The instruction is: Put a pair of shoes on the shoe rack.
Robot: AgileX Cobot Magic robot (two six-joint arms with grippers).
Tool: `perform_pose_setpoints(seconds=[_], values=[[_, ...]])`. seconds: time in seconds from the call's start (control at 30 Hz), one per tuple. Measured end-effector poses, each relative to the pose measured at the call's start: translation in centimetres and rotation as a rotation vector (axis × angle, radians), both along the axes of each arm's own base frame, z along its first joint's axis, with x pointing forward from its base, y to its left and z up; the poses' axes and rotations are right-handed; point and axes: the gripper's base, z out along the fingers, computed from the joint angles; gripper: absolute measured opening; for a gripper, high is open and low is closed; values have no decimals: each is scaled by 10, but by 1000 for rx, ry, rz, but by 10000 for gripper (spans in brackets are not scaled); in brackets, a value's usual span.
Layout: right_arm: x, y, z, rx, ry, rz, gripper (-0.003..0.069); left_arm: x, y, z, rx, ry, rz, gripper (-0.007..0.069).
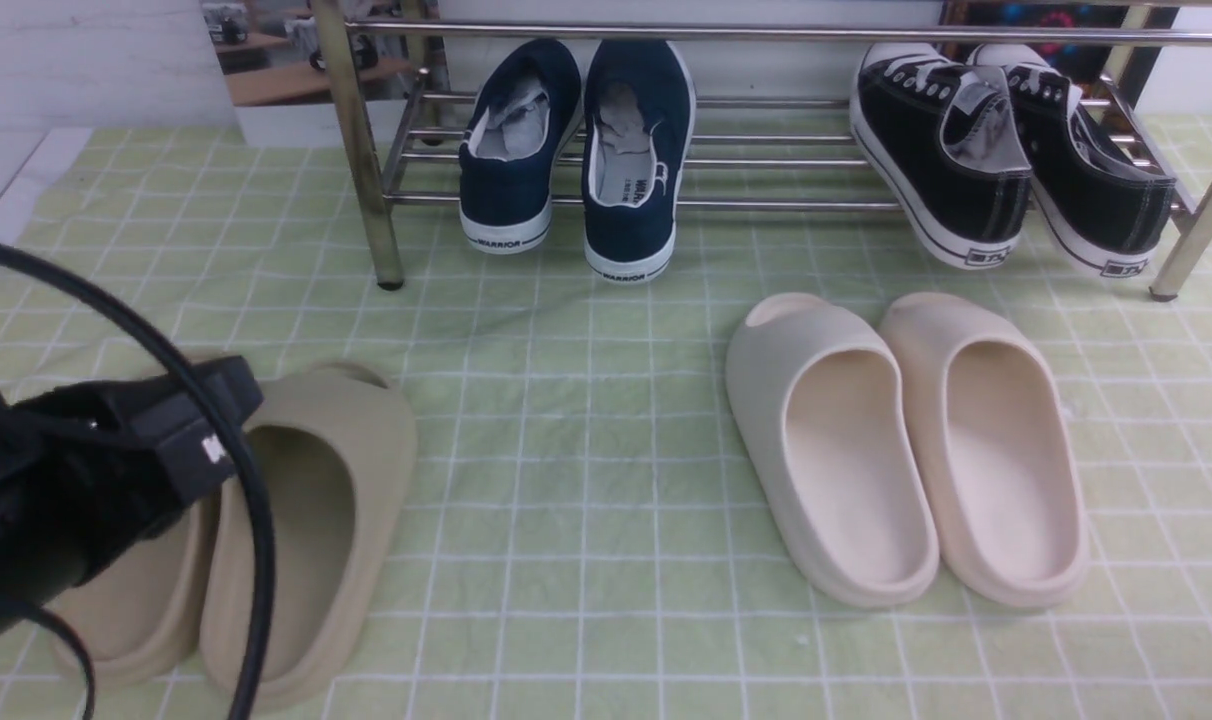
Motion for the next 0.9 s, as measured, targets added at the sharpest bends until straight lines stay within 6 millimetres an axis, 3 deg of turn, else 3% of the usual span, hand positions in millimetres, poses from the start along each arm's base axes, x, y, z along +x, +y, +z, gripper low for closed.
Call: perform_pose_setpoints(seconds=[0.13,0.23,0.43,0.57,0.73,0.87,0.9], values=[[0,0,0,0,0,0,239,-26,11,9,106,-145,-20,-13],[0,0,0,0,0,0,239,-57,23,9,154,-259,-16,-13],[0,0,0,0,0,0,239,-86,35,-1,199,-292,-11,-13],[0,0,0,0,0,0,239,-91,38,-13,216,-266,5,-13],[0,0,0,0,0,0,239,-90,42,-45,254,-215,104,-13],[0,0,0,0,0,0,239,-77,43,-94,293,-52,183,-13],[0,0,0,0,0,0,239,-77,43,-96,294,-46,186,-13]])
